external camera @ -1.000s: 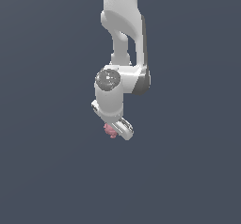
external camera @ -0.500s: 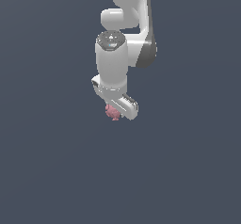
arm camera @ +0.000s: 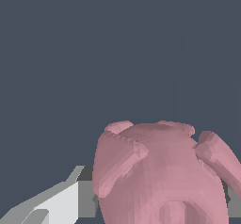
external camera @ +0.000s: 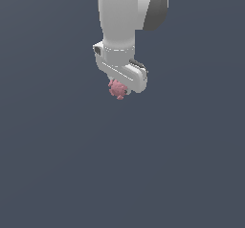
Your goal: Pick up the object and move it to a goal position.
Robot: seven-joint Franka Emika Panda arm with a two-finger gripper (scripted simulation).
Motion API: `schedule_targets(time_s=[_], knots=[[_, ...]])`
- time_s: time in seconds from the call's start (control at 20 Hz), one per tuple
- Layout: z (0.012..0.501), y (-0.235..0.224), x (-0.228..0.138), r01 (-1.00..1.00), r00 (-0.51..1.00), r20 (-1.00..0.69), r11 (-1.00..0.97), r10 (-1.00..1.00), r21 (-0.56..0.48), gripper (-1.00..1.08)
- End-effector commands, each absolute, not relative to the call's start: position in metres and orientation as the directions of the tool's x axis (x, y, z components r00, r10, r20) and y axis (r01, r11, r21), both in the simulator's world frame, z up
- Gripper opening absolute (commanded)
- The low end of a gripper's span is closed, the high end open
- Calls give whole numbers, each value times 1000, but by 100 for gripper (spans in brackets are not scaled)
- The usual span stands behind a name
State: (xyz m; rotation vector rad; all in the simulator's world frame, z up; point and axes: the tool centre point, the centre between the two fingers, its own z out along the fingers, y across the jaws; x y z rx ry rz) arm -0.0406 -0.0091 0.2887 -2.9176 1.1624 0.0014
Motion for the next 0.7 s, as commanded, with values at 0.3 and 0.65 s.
schedule_targets(time_s=[0.3,0.65], knots=[[384,3,-81,-688,726,1,-726,-688,1,-100],[449,12,-107,-688,726,1,-726,-688,1,-100]])
